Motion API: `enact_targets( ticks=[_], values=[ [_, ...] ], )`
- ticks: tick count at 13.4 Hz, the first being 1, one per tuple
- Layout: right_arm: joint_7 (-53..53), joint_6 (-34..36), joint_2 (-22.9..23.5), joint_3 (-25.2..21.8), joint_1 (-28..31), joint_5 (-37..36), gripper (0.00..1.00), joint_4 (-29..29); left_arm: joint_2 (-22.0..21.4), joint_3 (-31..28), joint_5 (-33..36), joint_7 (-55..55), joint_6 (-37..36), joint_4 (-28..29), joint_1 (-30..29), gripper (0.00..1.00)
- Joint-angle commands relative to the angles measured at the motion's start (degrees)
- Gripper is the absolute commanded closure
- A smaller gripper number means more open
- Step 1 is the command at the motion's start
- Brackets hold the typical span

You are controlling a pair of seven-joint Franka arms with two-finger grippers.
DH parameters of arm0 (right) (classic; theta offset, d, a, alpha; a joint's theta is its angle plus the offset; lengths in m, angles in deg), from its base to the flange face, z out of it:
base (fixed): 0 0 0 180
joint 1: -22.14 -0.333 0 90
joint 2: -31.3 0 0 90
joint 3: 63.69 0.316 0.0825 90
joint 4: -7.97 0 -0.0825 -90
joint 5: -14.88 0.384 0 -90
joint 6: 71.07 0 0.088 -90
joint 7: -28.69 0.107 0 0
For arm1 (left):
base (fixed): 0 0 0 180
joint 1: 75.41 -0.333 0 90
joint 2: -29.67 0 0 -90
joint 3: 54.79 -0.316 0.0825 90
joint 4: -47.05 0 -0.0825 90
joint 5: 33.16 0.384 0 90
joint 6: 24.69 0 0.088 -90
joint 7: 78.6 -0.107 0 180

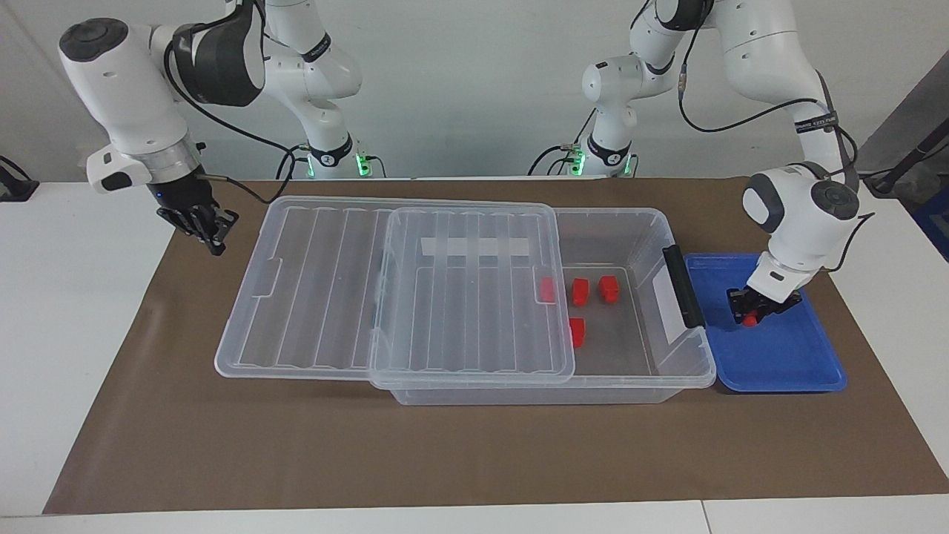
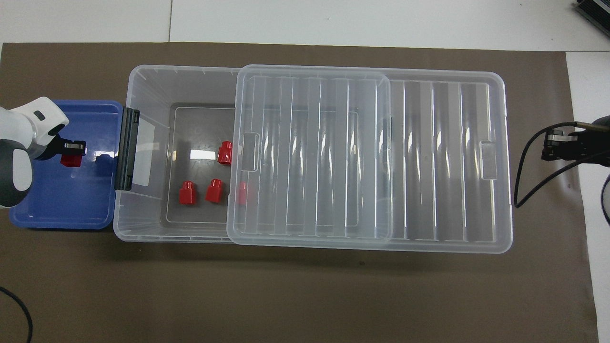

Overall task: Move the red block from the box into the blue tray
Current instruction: 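Lower the red block into the blue tray while the right gripper pushes the lid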

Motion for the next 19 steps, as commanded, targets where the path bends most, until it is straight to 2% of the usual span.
enact_targets(
  ticks=[1, 6, 12, 14, 15, 19],
  values=[
    [-1.86, -4.54, 3.04, -0.62, 0.32, 0.1, 1.0, -0.57, -0.58, 0.29, -1.85, -1.45, 4.46, 4.05, 0.26, 1.0],
    [-4.06, -10.17, 7.35, -0.8, 1.2, 0.54, 1.0, -0.14, 0.82, 0.29, -1.85, -3.12, 7.81, 5.56, -0.18, 1.0],
    [-4.23, -10.71, 7.97, -0.27, 0.5, 0.63, 1.0, -0.13, 0.82, 0.29, -1.85, -3.12, 8.52, 6.17, 0.0, 1.0],
    [-4.15, -10.62, 7.97, 0.34, 0.24, 0.63, 1.0, -0.13, 0.82, 0.29, -1.85, -3.2, 8.52, 6.0, 0.17, 0.15],
    [-4.23, -10.71, 7.97, 0.87, 0.15, 0.63, 1.0, -0.13, 0.82, 0.2, -1.85, -3.2, 8.43, 5.91, 0.26, 0.0],
    [-4.23, -10.71, 7.97, 3.24, 0.15, 0.63, 1.0, -0.13, 1.0, 0.29, -1.76, -4.26, 4.24, 2.32, 0.7, 0.0]
  ],
)
